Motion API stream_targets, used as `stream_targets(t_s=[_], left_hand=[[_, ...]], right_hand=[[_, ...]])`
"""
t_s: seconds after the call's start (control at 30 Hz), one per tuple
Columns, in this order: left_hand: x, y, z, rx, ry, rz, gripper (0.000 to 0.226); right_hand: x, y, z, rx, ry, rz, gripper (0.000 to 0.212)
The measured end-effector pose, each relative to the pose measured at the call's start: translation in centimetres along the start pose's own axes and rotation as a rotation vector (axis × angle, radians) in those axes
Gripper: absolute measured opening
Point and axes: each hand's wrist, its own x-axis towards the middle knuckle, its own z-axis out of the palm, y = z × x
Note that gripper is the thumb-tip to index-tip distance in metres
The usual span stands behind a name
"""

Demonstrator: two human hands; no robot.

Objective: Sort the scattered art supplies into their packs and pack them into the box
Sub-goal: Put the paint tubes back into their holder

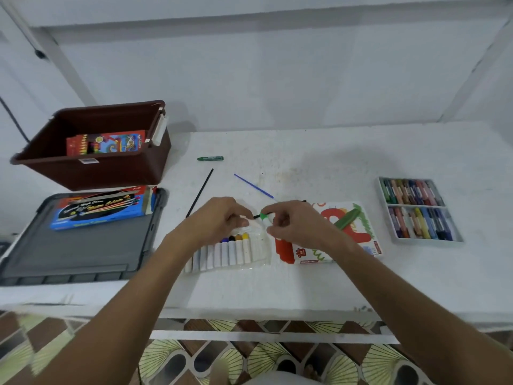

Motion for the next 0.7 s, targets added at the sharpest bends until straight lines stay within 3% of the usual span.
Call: stream_targets(t_s=[0.47,0.7], left_hand=[[-2.2,-0.6,2.1,-0.022,-0.053,0.17,0.028],[-2.9,-0.1,2.2,-0.037,-0.035,0.068,0.029]], right_hand=[[-1.6,-1.0,3.7,-0.083,0.043,0.063,0.037],[-1.7,-0.8,3.6,-0.145,0.053,0.064,0.033]])
